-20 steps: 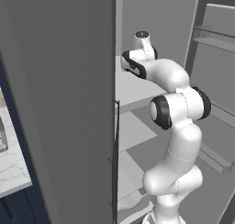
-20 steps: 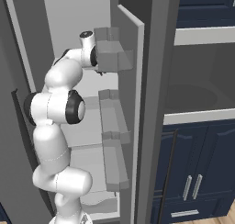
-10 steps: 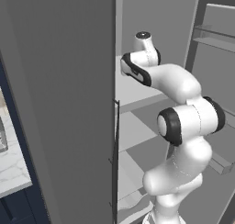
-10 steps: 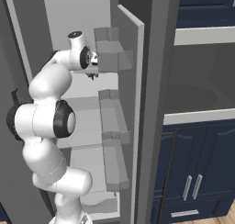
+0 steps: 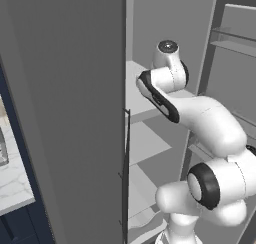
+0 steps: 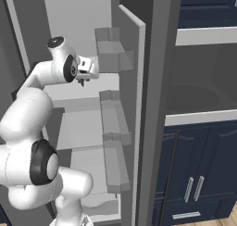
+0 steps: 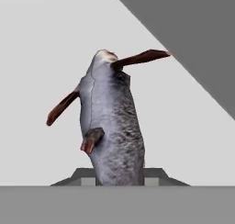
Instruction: Take the cheese, fish, and avocado from the fridge and place them on the plate on the dining counter to create an appetizer plate.
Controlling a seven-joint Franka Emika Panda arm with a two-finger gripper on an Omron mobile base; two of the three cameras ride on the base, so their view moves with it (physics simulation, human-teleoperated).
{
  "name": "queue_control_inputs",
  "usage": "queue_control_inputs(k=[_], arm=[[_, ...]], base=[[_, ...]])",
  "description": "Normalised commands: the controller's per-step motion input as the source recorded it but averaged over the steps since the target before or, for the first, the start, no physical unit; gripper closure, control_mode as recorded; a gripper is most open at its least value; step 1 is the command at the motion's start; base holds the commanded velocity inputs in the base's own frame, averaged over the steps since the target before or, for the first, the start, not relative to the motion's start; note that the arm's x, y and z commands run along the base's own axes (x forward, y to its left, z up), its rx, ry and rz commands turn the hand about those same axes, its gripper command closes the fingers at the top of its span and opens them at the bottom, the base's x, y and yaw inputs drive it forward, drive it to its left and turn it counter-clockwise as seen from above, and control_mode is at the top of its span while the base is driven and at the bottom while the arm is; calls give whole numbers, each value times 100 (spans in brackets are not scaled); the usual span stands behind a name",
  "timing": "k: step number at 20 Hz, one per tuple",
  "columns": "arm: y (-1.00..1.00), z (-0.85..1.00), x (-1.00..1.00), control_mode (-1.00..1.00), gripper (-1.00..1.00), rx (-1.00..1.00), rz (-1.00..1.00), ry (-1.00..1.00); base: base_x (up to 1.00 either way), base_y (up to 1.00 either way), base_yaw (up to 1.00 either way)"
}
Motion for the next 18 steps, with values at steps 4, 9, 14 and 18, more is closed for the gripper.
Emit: queue_control_inputs(k=[4, 9, 14, 18], arm=[[-1, 53, -100, -100, 100, 4, 0, -17], [-8, 43, -99, -100, 100, 4, 0, -7], [-9, 40, -74, -100, 100, 1, 0, -1], [-2, 31, -56, -100, 100, 0, 0, 0]], base=[[0, 0, 0], [0, 0, 0], [0, 0, 0], [0, 0, 0]])
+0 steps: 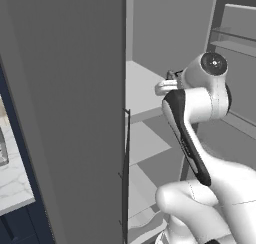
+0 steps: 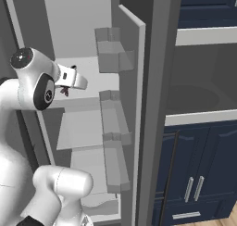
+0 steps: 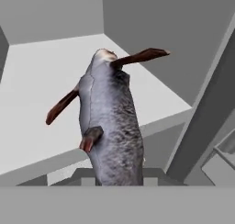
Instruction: Take the cheese, fish, and avocado from the fridge and place them on the plate on the dining counter to create an appetizer plate.
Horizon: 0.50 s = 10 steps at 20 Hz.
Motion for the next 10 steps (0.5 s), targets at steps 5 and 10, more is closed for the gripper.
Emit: queue_control_inputs(k=[5, 10], arm=[[-5, 27, -64, -100, 100, 0, 0, 0], [-5, 6, -25, 100, 100, 0, 0, -1]], base=[[0, 0, 0], [-40, 0, 0]])
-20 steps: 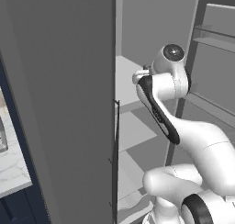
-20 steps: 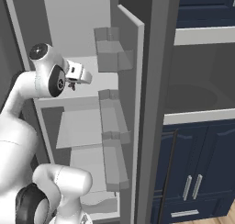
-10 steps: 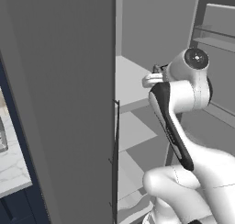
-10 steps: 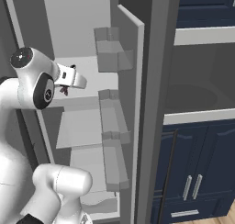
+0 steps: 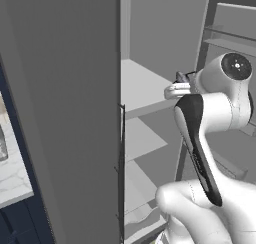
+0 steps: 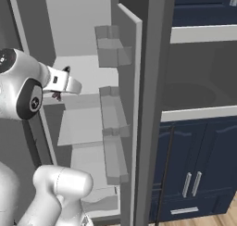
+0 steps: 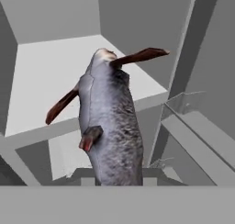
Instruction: Take the cheese, fish, and avocado from the fridge and place them on the plate on the dining counter to create an appetizer plate.
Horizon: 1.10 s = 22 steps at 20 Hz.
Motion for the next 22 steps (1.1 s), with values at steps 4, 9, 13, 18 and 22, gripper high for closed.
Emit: queue_control_inputs(k=[4, 9, 13, 18, 22], arm=[[0, 0, 0, 100, 100, 0, 0, 0], [0, 0, 0, 100, 100, 0, 0, 0], [0, 0, 0, 100, 100, 0, 0, 0], [0, 0, 0, 100, 100, 0, 0, 0], [0, 0, 0, 100, 100, 0, 0, 0]], base=[[-82, 1, -2], [-48, 30, -8], [-19, 65, -14], [-38, 31, -20], [-83, 0, -27]])
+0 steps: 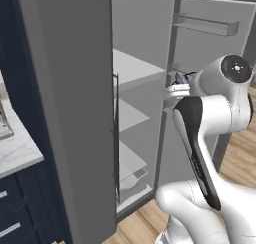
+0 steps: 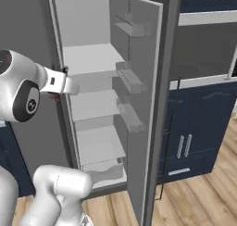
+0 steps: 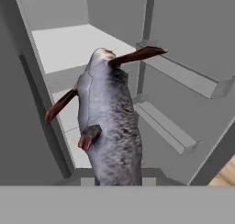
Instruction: Take the cheese, fish, and avocado from the fridge and place them on the plate on the dining counter to create an appetizer plate.
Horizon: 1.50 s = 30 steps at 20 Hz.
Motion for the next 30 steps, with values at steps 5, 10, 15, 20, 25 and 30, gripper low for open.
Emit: queue_control_inputs(k=[5, 10, 15, 20, 25, 30], arm=[[0, 0, 0, 100, 100, 0, 0, 0], [0, 0, 0, 100, 100, 0, 0, 0], [0, 0, 0, 100, 100, 0, 0, 0], [0, 0, 0, 100, 100, 0, 0, 0], [0, 0, 0, 100, 100, 0, 0, 0], [0, 0, 0, 100, 100, 0, 0, 0]], base=[[-89, 1, -35], [-76, 24, -48], [-37, 65, -53], [-58, 69, -56], [-96, 54, -55], [-100, 32, -49]])
